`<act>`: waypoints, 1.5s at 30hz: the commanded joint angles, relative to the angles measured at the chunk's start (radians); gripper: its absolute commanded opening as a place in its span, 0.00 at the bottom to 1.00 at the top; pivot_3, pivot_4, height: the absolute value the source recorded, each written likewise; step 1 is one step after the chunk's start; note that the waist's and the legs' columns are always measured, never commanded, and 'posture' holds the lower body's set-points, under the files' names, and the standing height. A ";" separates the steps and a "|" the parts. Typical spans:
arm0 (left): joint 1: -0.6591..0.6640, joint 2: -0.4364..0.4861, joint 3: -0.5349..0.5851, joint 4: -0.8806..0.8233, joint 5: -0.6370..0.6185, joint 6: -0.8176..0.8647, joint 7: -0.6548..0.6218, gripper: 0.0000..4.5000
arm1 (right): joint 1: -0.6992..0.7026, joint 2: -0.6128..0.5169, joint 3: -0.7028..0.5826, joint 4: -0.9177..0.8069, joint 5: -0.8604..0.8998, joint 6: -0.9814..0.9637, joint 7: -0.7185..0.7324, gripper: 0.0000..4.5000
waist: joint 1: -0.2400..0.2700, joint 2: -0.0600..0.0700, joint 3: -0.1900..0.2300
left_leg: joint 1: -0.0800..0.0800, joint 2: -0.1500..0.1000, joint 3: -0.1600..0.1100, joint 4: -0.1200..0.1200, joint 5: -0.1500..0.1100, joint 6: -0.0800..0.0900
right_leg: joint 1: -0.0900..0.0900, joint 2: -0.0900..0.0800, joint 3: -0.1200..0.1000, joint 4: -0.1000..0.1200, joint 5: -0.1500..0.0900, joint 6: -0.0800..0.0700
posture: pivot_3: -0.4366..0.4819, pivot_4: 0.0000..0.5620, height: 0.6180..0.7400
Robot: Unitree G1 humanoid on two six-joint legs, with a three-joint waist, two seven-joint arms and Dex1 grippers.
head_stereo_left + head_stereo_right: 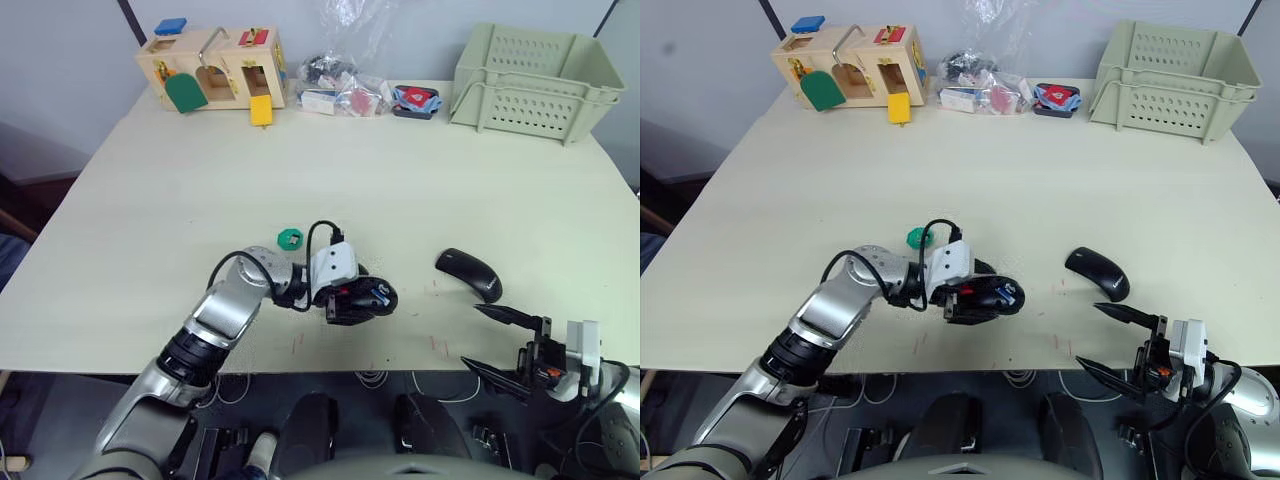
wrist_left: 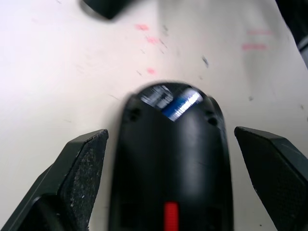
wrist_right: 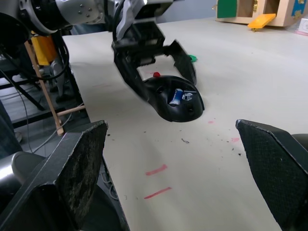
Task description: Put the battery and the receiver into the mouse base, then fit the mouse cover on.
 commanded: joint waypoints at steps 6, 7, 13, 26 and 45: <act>0.053 0.027 0.192 -0.103 -0.188 -0.019 -0.021 0.99 | 0.000 0.004 -0.036 -0.013 0.043 -0.013 0.012 1.00 | 0.000 0.000 0.000 | 0.000 0.000 0.000 0.000 0.000 0.000 | 0.000 0.000 0.000 0.000 0.000 0.000 | 0.48 0.27 1.00; 0.058 0.028 0.202 -0.104 -0.194 -0.019 -0.016 0.99 | 0.000 0.005 -0.038 -0.013 0.045 -0.013 0.011 1.00 | 0.000 0.000 0.000 | 0.000 0.000 0.000 0.000 0.000 0.000 | 0.000 0.000 0.000 0.000 0.000 0.000 | 0.48 0.27 1.00; 0.109 0.030 0.353 -0.050 -0.221 -0.016 0.104 0.99 | 0.018 0.020 -0.063 0.004 0.034 -0.051 0.001 1.00 | 0.000 0.000 0.001 | 0.000 0.000 0.000 0.000 0.000 0.000 | 0.000 0.000 0.000 0.000 0.000 0.000 | 0.48 0.27 1.00; 0.174 0.079 0.516 0.099 -0.226 -0.022 0.228 0.99 | 0.060 0.042 -0.093 0.037 0.021 -0.102 -0.020 1.00 | 0.000 0.000 0.001 | 0.001 0.000 0.001 0.000 0.000 0.000 | 0.000 0.000 0.000 0.000 0.000 0.000 | 0.48 0.27 1.00; 0.002 0.151 0.426 0.403 -0.164 -0.141 0.061 0.99 | -0.011 -0.042 -0.152 0.142 0.073 -0.070 0.105 1.00 | -0.001 0.000 0.001 | 0.001 0.001 0.002 0.000 0.000 0.000 | 0.000 0.000 0.000 0.001 0.001 0.001 | 0.48 0.27 1.00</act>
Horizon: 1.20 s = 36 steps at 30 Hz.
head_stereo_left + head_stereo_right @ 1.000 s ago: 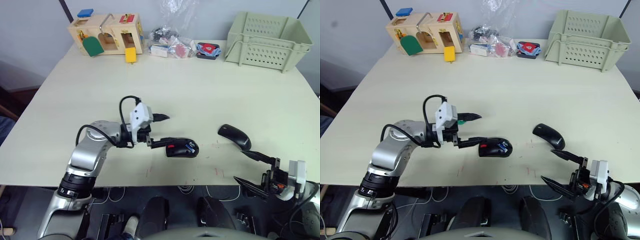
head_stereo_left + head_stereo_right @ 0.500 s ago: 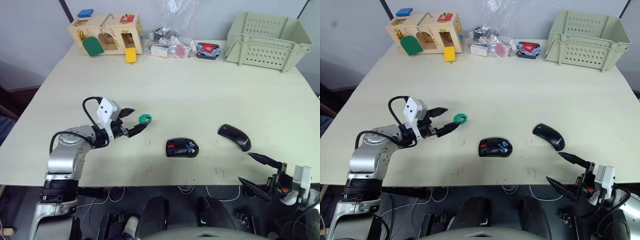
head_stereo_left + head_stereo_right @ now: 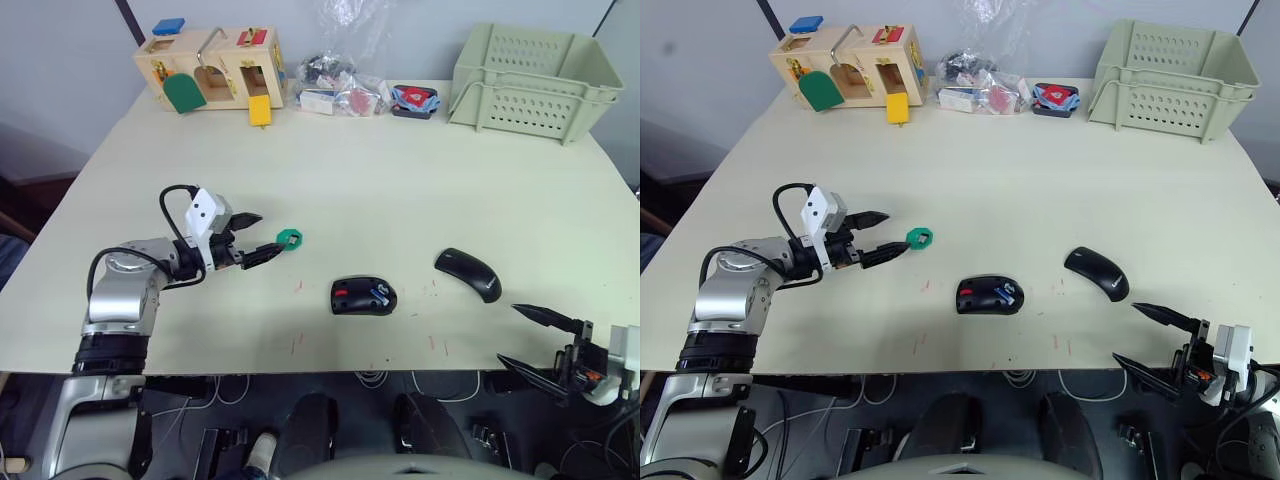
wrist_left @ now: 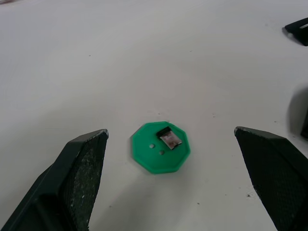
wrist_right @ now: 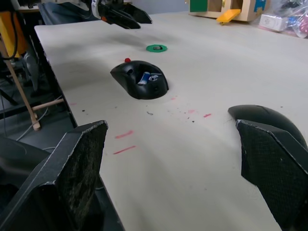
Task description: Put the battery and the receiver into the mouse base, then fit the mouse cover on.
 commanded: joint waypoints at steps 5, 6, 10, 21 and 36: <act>-0.069 0.012 -0.030 0.055 0.033 -0.018 -0.031 0.84 | -0.019 0.017 -0.005 -0.025 0.000 -0.009 -0.003 1.00 | 0.000 0.000 0.000 | 0.000 0.000 0.000 0.000 0.000 0.000 | 0.000 0.000 0.000 0.000 0.002 0.003 | 0.48 0.27 1.00; -0.075 0.012 -0.036 0.062 0.040 -0.017 -0.028 0.76 | -0.019 0.021 -0.003 -0.028 -0.002 -0.010 -0.005 1.00 | 0.000 0.000 0.000 | 0.000 0.000 0.000 0.000 0.000 0.000 | 0.000 0.000 0.000 0.000 0.002 0.003 | 0.48 0.27 1.00; -0.075 0.004 -0.047 0.048 0.042 -0.004 -0.026 0.61 | -0.016 0.031 -0.005 -0.033 -0.007 -0.018 -0.009 1.00 | 0.000 0.000 0.000 | 0.000 0.000 0.000 0.000 0.000 0.000 | 0.000 0.000 0.000 0.000 0.002 0.003 | 0.48 0.27 1.00; 0.034 -0.080 0.020 -0.185 0.003 0.158 0.198 0.61 | 0.001 0.051 -0.005 -0.040 -0.020 -0.038 -0.013 1.00 | 0.000 0.000 0.000 | 0.000 0.000 0.000 0.000 0.000 0.000 | 0.000 0.000 0.000 0.000 0.002 0.003 | 0.48 0.27 1.00; 0.163 -0.311 0.019 -0.629 0.124 0.540 0.783 0.61 | -0.012 0.002 -0.023 -0.033 0.004 0.010 0.018 1.00 | 0.001 0.000 0.000 | 0.000 0.000 -0.001 0.000 0.000 0.000 | 0.000 -0.001 0.001 0.001 0.002 0.003 | 0.48 0.27 1.00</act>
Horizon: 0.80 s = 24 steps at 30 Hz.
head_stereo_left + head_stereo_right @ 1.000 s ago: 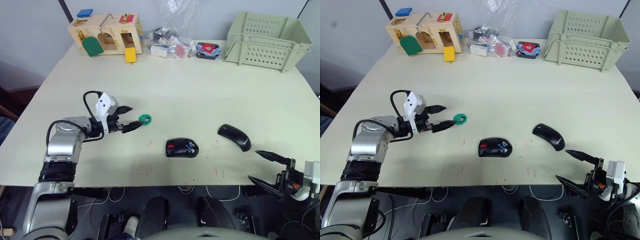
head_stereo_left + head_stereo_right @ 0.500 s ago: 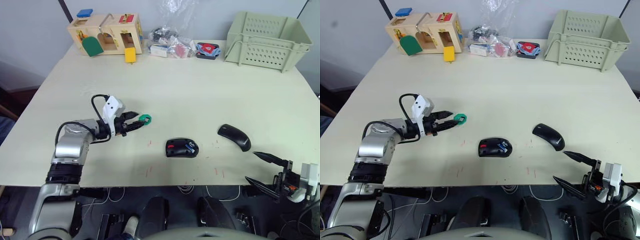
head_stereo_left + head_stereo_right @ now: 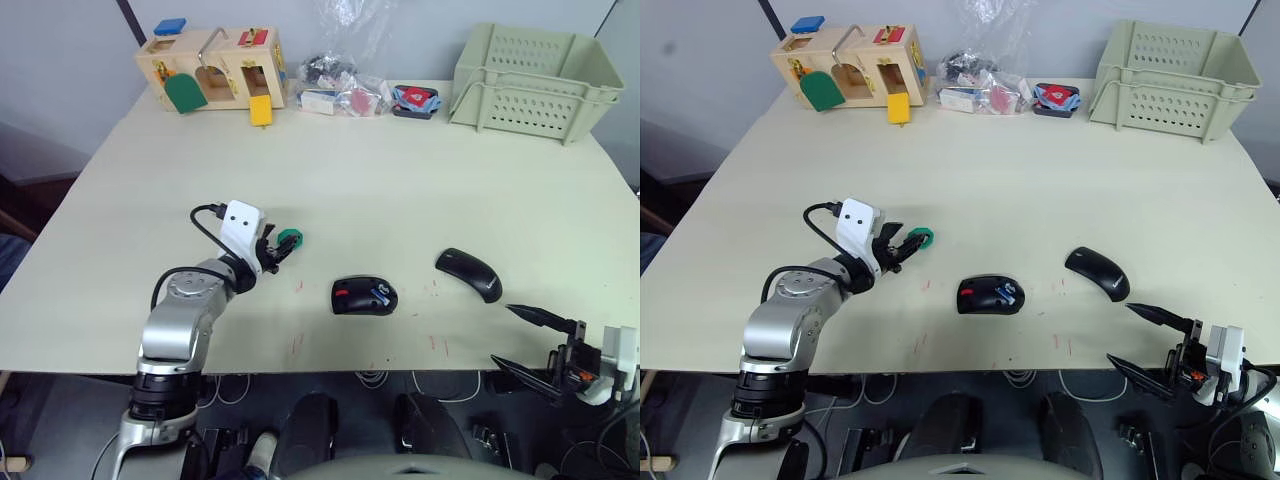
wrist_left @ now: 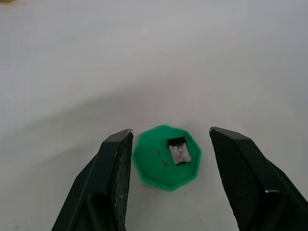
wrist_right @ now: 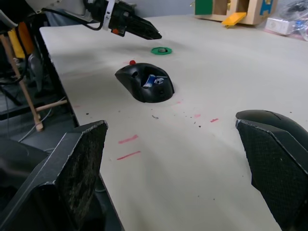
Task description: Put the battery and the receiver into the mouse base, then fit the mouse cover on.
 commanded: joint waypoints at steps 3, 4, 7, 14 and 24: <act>-0.012 -0.015 -0.008 -0.104 0.038 0.116 0.098 0.61 | -0.012 -0.026 -0.032 -0.020 0.032 0.019 0.013 1.00 | 0.000 0.000 0.000 | 0.000 0.000 0.000 0.000 0.000 0.000 | 0.000 0.000 0.000 0.000 0.000 0.000 | 0.48 0.27 1.00; -0.011 -0.020 -0.016 -0.110 0.041 0.123 0.106 0.55 | -0.015 -0.029 -0.032 -0.020 0.033 0.022 0.013 1.00 | 0.000 0.000 0.000 | 0.000 0.000 0.000 0.000 0.000 0.000 | 0.000 0.000 0.000 0.000 0.000 0.000 | 0.48 0.27 1.00; -0.007 -0.042 -0.027 -0.122 0.041 0.142 0.127 0.39 | -0.021 -0.033 -0.031 -0.024 0.034 0.034 0.013 1.00 | 0.000 0.000 0.000 | 0.000 0.000 0.000 0.000 0.000 0.000 | 0.000 0.000 0.000 0.000 0.000 0.000 | 0.48 0.27 1.00; 0.011 -0.084 -0.050 -0.093 0.062 0.120 0.165 0.39 | -0.020 -0.041 -0.036 -0.027 0.037 0.045 0.018 1.00 | 0.000 0.000 0.000 | 0.000 -0.001 0.000 0.000 0.000 0.000 | 0.000 0.000 0.000 0.000 0.000 0.000 | 0.48 0.27 1.00; -0.012 -0.091 -0.052 -0.008 0.069 0.045 0.146 0.39 | -0.027 -0.041 -0.040 -0.027 0.034 0.044 0.010 1.00 | 0.001 0.000 0.000 | 0.000 -0.001 0.000 0.000 0.000 0.000 | 0.000 0.000 0.000 0.000 0.000 0.000 | 0.48 0.27 1.00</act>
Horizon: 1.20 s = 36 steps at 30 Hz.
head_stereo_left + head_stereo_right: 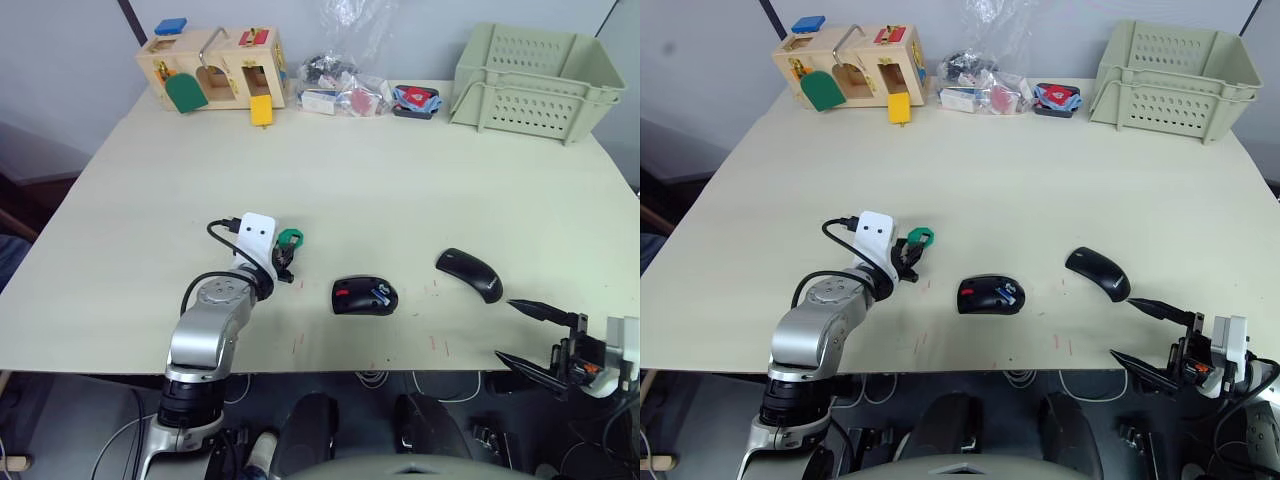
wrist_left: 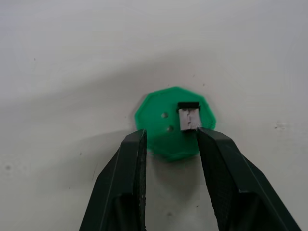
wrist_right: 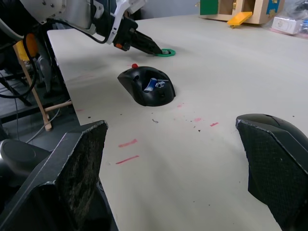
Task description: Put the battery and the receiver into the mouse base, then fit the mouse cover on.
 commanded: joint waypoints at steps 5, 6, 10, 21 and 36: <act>-0.029 0.006 -0.018 0.013 0.013 -0.064 -0.020 0.39 | 0.005 -0.013 -0.038 -0.032 0.010 -0.007 -0.003 1.00 | 0.000 0.000 0.000 | 0.000 0.000 0.000 0.000 0.000 0.000 | 0.000 0.000 0.000 0.000 0.000 0.000 | 0.48 0.27 1.00; -0.029 0.006 -0.020 0.014 0.015 -0.070 -0.021 0.39 | 0.007 -0.013 -0.038 -0.033 0.010 -0.008 -0.004 1.00 | 0.000 0.000 0.000 | 0.000 0.000 0.000 0.000 0.000 0.000 | 0.000 0.000 0.000 0.000 0.000 0.000 | 0.48 0.27 1.00; -0.032 -0.003 -0.020 0.022 0.015 -0.074 -0.020 0.39 | 0.005 -0.014 -0.040 -0.028 0.009 -0.010 -0.003 1.00 | 0.000 0.000 0.000 | 0.000 0.000 0.000 0.000 0.000 0.000 | 0.000 0.000 0.000 0.000 0.000 0.000 | 0.48 0.27 1.00; -0.039 -0.028 -0.022 0.040 0.030 -0.067 0.009 0.39 | 0.000 -0.015 -0.041 -0.026 0.012 -0.011 0.001 1.00 | 0.000 0.000 0.000 | 0.000 0.000 0.000 0.000 0.000 0.000 | 0.000 0.000 0.000 0.000 0.000 0.000 | 0.48 0.27 1.00; -0.053 -0.050 -0.026 0.053 0.038 -0.061 0.029 0.39 | -0.010 -0.010 -0.037 -0.023 0.010 -0.013 0.001 1.00 | 0.000 0.000 0.000 | 0.000 0.000 0.000 0.000 0.000 0.000 | 0.000 0.000 0.000 0.000 0.000 0.000 | 0.48 0.27 1.00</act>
